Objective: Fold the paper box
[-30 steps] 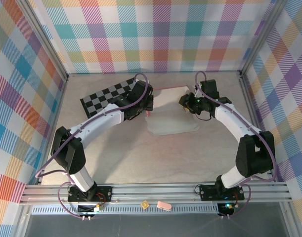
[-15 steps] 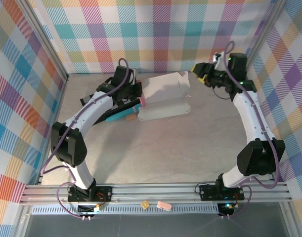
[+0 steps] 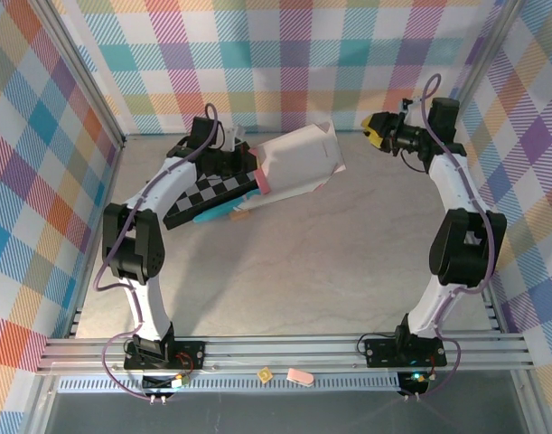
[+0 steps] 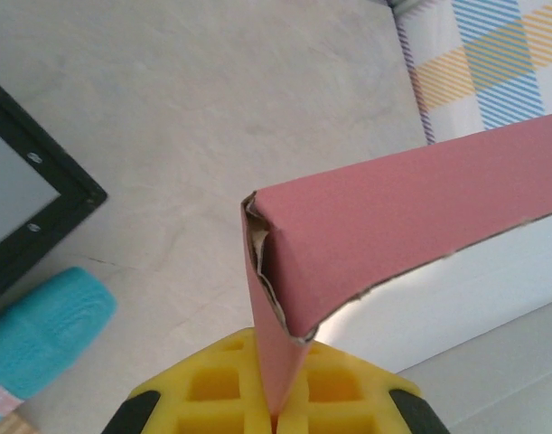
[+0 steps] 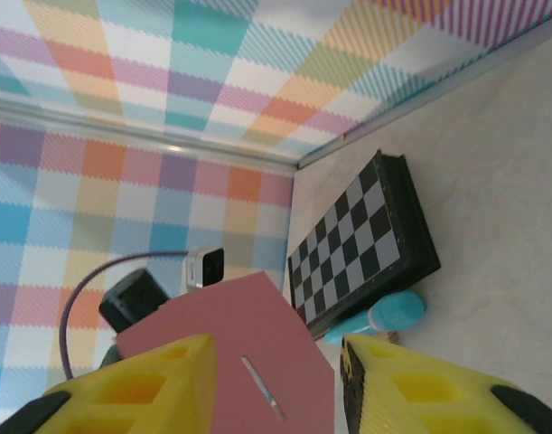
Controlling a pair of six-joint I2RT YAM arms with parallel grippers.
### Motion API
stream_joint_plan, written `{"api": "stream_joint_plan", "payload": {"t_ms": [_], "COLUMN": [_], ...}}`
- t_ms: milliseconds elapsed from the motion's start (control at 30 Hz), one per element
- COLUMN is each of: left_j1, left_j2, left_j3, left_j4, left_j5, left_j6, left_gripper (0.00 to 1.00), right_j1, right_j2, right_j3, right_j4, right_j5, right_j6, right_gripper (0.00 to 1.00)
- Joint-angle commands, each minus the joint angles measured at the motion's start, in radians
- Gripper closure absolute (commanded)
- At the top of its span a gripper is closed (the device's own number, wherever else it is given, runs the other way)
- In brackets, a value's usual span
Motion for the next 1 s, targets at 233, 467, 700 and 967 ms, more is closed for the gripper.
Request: {"api": "stream_joint_plan", "payload": {"t_ms": [233,467,700,967], "left_j1": [0.018,0.020,0.020,0.018], "left_j2": [0.053,0.050,0.044,0.025], "left_j3": [0.055,0.034,0.028,0.017], "left_j4": [0.067,0.075,0.073,0.074], "left_j5": [0.130,0.123,0.113,0.106], "left_j6": [-0.079,-0.092,-0.095,-0.095], "left_gripper": [1.00,1.00,1.00,1.00], "right_j1": [0.090,0.128,0.139,0.173], "right_j2": [-0.024,-0.037,-0.041,-0.022], "right_j3": [-0.016,-0.041,-0.017,0.085], "right_j4": [0.145,0.114,0.054,-0.180], "right_j5": [-0.188,-0.201,-0.180,-0.111], "right_j6": [0.012,-0.019,-0.064,-0.238], "right_gripper": [0.65,0.66,0.67,0.66]}}
